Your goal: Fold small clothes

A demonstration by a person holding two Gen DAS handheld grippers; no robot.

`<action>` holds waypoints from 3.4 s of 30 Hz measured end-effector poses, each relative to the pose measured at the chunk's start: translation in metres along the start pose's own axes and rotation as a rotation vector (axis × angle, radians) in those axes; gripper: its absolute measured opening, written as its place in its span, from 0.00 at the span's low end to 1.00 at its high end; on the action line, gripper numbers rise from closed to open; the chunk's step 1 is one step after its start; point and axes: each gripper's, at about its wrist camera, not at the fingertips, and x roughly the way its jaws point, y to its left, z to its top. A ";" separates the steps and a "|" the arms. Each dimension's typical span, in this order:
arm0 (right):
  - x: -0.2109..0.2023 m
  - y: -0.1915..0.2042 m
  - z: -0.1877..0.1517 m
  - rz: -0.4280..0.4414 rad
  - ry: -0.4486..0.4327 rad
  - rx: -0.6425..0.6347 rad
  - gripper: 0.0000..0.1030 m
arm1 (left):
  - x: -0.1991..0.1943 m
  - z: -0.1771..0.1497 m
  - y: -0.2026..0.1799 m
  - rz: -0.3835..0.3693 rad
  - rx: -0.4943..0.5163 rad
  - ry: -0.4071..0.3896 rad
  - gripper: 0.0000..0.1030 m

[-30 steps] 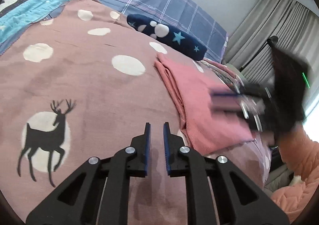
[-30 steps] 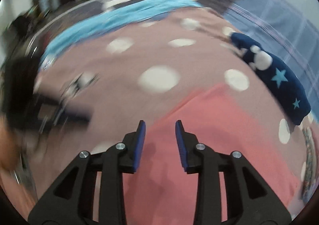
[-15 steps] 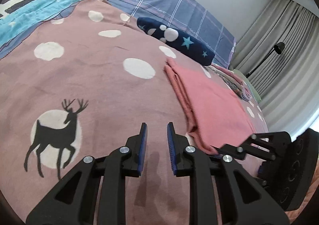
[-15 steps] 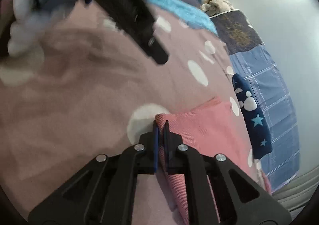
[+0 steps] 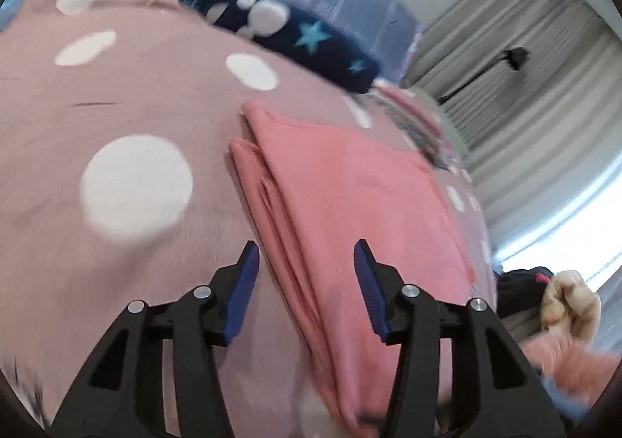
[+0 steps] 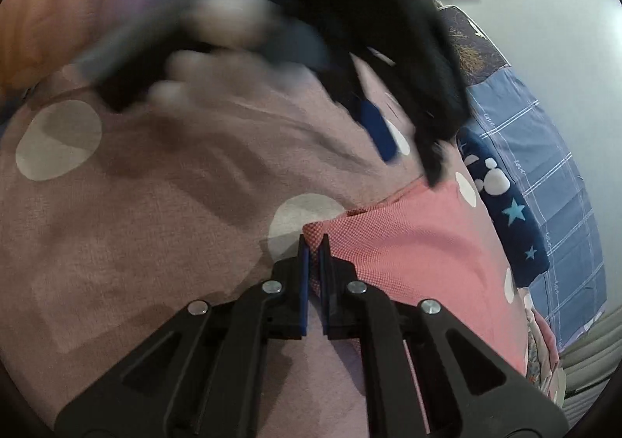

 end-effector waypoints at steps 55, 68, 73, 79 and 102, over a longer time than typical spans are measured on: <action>0.014 -0.015 0.012 -0.080 0.009 0.217 0.09 | 0.051 0.048 0.008 0.005 -0.088 -0.058 0.09; -0.059 -0.080 -0.027 -0.082 -0.149 0.571 0.06 | 0.033 0.072 -0.070 0.041 0.012 -0.126 0.08; -0.078 -0.115 -0.059 -0.043 -0.181 0.749 0.06 | 0.042 0.079 -0.098 0.077 0.009 -0.126 0.07; -0.089 -0.144 -0.108 0.012 -0.196 0.924 0.06 | 0.067 0.082 -0.131 0.101 -0.023 -0.109 0.07; -0.120 -0.199 -0.303 0.069 -0.256 1.350 0.06 | 0.222 0.060 -0.298 0.275 0.262 0.053 0.07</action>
